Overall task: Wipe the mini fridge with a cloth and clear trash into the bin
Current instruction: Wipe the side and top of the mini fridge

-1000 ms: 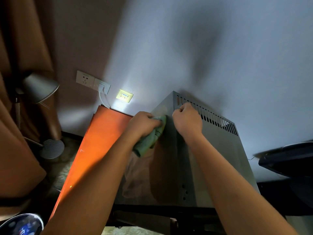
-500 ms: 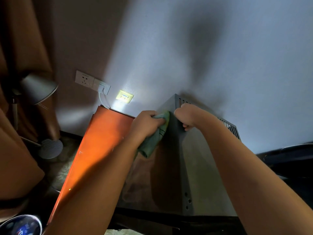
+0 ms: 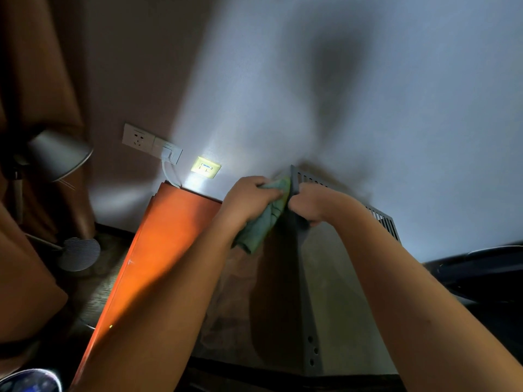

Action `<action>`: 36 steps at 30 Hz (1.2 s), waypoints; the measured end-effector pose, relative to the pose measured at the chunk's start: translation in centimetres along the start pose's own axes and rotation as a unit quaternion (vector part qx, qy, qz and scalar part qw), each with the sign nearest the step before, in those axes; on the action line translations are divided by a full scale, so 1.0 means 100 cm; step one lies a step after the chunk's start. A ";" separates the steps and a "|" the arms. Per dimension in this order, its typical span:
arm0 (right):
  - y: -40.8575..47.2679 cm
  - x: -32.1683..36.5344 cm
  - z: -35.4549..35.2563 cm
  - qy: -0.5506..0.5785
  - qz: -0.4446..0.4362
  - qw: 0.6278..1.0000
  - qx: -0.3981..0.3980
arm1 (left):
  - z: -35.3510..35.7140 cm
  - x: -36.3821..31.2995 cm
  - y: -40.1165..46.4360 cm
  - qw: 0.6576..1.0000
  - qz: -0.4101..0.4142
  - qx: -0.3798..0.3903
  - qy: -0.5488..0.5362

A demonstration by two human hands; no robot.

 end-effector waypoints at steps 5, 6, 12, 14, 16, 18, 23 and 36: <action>-0.006 0.006 -0.001 -0.056 -0.010 0.998 0.009 | 0.011 -0.019 0.026 0.995 0.042 -0.068 0.052; -0.007 0.006 -0.001 -0.070 -0.005 0.998 0.002 | 0.009 -0.013 0.030 0.995 0.022 -0.068 0.066; -0.001 0.005 -0.001 -0.077 0.006 0.997 -0.001 | -0.009 0.021 0.019 0.979 -0.050 0.018 0.195; -0.002 0.007 -0.002 -0.077 0.004 0.997 0.006 | -0.008 0.009 0.015 0.992 -0.011 0.021 0.124; -0.003 0.010 -0.002 -0.074 -0.001 0.997 0.019 | -0.002 -0.010 0.016 0.996 0.044 -0.003 0.080; -0.003 0.012 -0.002 -0.072 -0.005 0.997 0.024 | 0.004 -0.023 0.021 0.995 0.075 -0.030 0.057; -0.002 0.011 0.001 -0.092 0.004 0.996 -0.009 | -0.001 0.018 0.032 0.995 -0.018 -0.022 0.097; -0.011 0.016 0.003 -0.113 0.001 0.993 -0.029 | -0.011 0.025 0.005 0.998 0.051 0.013 -0.019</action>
Point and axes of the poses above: each hand's wrist, its own y-axis towards the middle knuckle, its own z-axis out of the palm, x = y × z, the point moved 1 cm from there along y, towards the middle knuckle, and after that the axes turned 1 degree about -z, right-handed, at the moved point
